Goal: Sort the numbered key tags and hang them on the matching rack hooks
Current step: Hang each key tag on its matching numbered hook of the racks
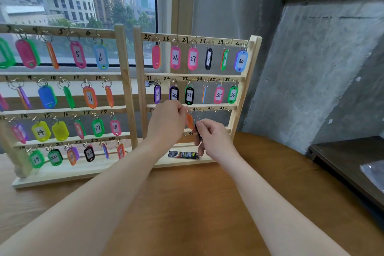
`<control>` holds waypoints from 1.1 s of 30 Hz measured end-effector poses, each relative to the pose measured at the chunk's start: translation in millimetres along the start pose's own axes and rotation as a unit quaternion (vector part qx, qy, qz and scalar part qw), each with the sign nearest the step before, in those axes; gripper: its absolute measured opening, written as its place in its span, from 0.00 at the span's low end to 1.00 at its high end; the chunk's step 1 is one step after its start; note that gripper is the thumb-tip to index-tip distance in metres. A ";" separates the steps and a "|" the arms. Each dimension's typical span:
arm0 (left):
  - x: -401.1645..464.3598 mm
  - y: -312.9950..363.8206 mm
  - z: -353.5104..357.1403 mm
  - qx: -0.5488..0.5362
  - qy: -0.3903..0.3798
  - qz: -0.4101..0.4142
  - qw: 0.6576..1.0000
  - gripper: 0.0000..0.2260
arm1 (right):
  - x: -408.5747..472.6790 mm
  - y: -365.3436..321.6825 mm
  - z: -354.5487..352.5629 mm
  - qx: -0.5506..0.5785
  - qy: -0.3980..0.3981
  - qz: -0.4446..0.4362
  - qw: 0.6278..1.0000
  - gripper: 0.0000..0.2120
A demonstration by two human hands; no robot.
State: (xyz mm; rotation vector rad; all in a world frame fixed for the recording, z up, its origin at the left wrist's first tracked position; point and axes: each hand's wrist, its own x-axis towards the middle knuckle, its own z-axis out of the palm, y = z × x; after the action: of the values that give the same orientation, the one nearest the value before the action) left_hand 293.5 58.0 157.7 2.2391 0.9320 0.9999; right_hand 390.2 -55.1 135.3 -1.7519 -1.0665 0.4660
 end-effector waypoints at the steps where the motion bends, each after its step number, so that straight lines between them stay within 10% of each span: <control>1: 0.3 1.2 1.3 0.016 0.007 0.005 1.000 0.18 | 2.0 -0.4 -1.1 -0.004 0.003 -0.006 1.000 0.17; 24: -45.9 -36.9 -18.2 0.098 -0.037 -0.080 0.991 0.13 | 22.7 -12.4 16.9 0.096 -0.014 0.130 0.987 0.19; 33: -104.8 -47.2 -74.8 0.160 -0.043 -0.134 0.977 0.11 | -51.8 -21.6 24.1 -0.046 0.040 0.134 0.989 0.20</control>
State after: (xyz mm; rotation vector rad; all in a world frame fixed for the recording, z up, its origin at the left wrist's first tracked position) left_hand 165.3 21.3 125.2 2.3062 1.3934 0.6640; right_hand 335.4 -82.2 135.9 -1.9900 -0.8101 0.5138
